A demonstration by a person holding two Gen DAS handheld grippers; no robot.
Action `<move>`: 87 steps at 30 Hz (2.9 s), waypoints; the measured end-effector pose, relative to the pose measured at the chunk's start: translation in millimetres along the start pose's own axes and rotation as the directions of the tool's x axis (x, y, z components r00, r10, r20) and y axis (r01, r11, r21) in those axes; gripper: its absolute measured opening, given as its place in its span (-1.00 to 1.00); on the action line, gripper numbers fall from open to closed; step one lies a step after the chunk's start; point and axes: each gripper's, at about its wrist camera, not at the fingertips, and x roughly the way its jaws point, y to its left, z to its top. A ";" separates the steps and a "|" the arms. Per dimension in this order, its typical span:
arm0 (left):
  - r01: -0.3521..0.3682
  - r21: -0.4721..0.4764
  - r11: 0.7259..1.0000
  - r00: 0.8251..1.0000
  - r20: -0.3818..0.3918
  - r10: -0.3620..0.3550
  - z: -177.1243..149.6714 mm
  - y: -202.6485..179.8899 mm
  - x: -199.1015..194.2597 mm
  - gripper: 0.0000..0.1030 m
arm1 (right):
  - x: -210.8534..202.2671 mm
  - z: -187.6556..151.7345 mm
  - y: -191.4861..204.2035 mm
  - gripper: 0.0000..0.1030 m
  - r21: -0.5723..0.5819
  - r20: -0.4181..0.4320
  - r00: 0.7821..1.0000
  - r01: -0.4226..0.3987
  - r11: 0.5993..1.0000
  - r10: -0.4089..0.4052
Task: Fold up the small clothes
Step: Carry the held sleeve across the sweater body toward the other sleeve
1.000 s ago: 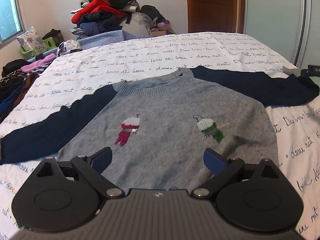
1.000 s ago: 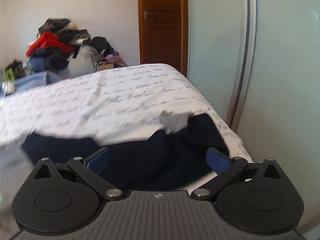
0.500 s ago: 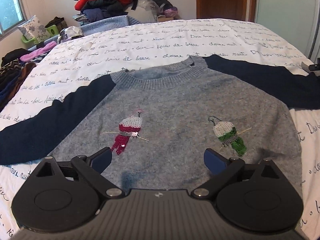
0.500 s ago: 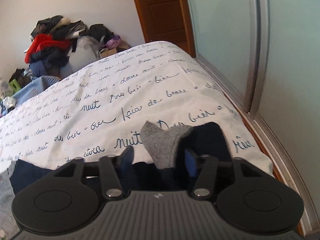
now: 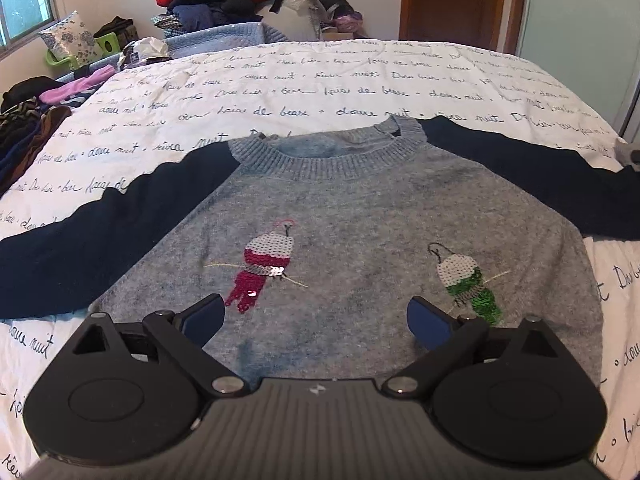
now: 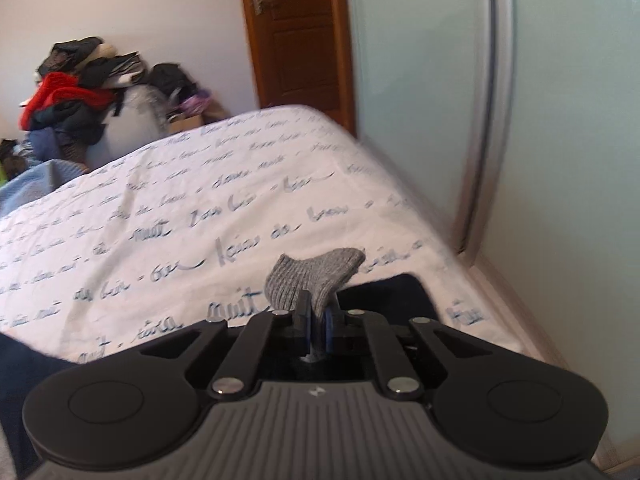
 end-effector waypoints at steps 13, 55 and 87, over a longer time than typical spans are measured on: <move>0.014 -0.123 0.992 1.000 -0.026 -0.017 7.9 24.1 1.3 0.85 | -59.2 -27.4 72.6 -0.88 -0.173 0.102 0.985 -0.122 0.977 0.141; 0.027 -0.395 0.918 0.999 -0.006 -0.031 27.9 130.7 5.7 0.89 | -158.0 -140.3 374.9 -0.87 -0.520 -0.082 0.811 -0.531 0.669 0.579; 0.307 -0.671 0.675 0.909 -0.003 -0.416 51.6 201.7 87.5 0.39 | -208.1 -194.5 443.8 -0.87 -0.684 -0.120 0.716 -0.562 0.466 0.688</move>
